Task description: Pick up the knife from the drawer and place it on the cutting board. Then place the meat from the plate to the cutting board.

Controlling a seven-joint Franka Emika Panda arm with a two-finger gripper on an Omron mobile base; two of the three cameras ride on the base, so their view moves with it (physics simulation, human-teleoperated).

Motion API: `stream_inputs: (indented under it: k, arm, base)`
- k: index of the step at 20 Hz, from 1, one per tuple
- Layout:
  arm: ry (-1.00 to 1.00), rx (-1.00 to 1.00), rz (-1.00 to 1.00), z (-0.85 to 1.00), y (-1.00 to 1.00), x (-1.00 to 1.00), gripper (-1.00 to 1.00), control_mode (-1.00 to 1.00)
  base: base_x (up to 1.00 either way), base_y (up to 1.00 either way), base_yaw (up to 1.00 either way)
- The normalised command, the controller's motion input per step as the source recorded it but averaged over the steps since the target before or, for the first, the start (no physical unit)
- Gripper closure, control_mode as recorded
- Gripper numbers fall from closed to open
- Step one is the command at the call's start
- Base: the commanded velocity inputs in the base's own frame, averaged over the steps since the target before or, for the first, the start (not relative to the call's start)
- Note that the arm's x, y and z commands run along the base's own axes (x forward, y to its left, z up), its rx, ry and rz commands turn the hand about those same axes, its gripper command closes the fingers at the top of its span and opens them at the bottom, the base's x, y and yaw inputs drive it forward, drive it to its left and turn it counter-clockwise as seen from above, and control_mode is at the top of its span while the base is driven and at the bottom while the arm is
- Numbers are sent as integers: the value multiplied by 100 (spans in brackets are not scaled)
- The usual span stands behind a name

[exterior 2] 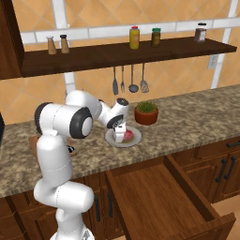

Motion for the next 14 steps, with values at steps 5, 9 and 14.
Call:
stream_inputs:
  k: [5, 9, 14]
  arm:
    - [1, 0, 13, 1, -9, 31, -100, -100]
    - [3, -3, 14, -46, 0, 3, -100, -100]
    - [0, 0, 13, -28, -2, 10, -100, -100]
  base:
    - [0, 0, 0]
    - [0, 0, 0]
    - [0, 0, 0]
